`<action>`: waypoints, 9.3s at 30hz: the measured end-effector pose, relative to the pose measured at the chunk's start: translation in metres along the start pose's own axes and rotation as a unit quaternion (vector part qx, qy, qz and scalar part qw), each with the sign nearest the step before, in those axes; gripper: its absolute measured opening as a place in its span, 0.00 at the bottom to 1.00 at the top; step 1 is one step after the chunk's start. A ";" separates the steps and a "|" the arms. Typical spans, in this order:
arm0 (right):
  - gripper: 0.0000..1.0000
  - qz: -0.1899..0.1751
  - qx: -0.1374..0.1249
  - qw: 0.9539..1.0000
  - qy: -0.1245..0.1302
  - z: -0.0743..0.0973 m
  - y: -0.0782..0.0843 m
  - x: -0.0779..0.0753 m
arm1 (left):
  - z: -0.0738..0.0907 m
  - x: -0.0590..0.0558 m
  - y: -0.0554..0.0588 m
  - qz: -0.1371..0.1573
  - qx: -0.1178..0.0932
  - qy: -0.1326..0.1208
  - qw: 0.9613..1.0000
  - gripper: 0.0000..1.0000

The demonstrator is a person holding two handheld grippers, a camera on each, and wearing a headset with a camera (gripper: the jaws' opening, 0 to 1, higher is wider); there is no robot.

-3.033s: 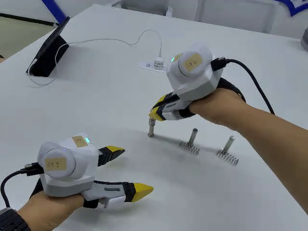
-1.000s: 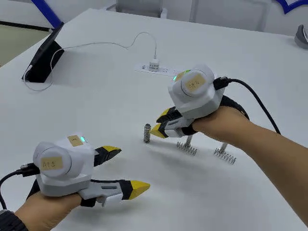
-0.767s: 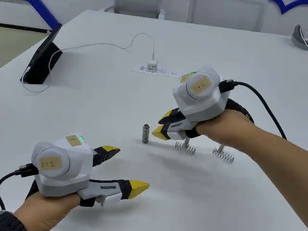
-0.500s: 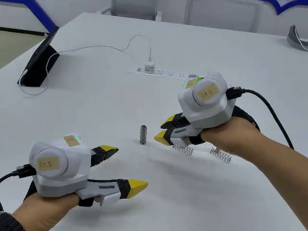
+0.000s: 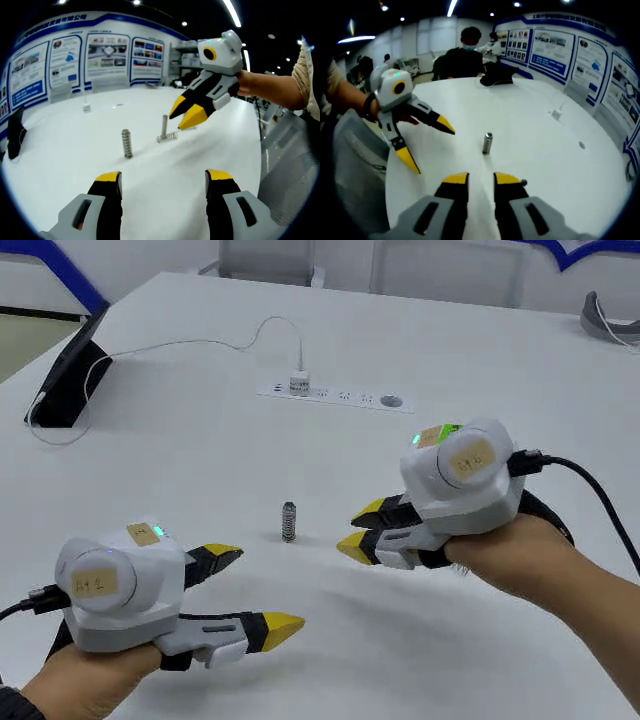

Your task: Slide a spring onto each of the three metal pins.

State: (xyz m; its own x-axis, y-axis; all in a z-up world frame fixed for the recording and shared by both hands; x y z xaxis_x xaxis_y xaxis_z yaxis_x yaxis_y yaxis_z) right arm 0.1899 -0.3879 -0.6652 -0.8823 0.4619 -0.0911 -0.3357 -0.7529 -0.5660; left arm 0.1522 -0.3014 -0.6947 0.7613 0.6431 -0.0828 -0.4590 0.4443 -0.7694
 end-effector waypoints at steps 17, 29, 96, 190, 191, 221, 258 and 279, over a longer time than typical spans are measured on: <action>0.20 -0.057 0.020 0.998 0.017 -0.004 0.042 -0.023 | -0.005 -0.006 -0.001 -0.002 0.001 0.010 1.000 0.68; 0.19 -0.060 0.047 0.997 0.010 -0.025 0.050 -0.037 | -0.004 -0.006 0.002 0.000 0.006 0.010 1.000 0.66; 0.12 0.087 0.107 0.985 -0.106 0.005 0.048 0.039 | -0.033 -0.061 -0.038 -0.150 0.018 0.097 0.984 0.40; 0.12 0.097 0.033 0.994 -0.047 0.049 -0.017 0.002 | -0.018 -0.036 -0.019 -0.057 -0.010 0.062 0.996 0.53; 0.12 0.096 0.032 0.994 -0.043 0.049 -0.017 -0.001 | -0.017 -0.036 -0.019 -0.055 -0.010 0.061 0.997 0.53; 0.12 0.042 0.028 0.999 0.015 0.028 -0.022 -0.056 | -0.011 -0.032 -0.008 -0.024 -0.009 0.051 0.998 0.57; 0.12 0.006 0.047 0.999 0.010 -0.012 0.004 -0.060 | -0.012 -0.029 -0.004 -0.019 -0.001 0.049 0.999 0.56; 0.13 -0.001 0.058 0.998 0.008 -0.023 0.016 -0.058 | -0.012 -0.031 -0.004 -0.019 0.000 0.048 0.999 0.56</action>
State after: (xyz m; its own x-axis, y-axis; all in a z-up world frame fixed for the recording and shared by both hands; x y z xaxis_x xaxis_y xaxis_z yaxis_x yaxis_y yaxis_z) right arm 0.2437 -0.4161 -0.6872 -0.8766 0.4701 -0.1028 -0.3748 -0.8009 -0.4669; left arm 0.1364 -0.3304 -0.6970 0.8186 0.5627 -0.1150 -0.4293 0.4665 -0.7733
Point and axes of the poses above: the centre of the closed fingertips' face, and the gripper's own axes: z roughly backward along the fingers, x roughly to its left, y roughly out of its underside, the point moved 1 cm from there along z, roughly backward along the fingers, and after that the axes turned 15 degrees about x, right-handed, at the moved point
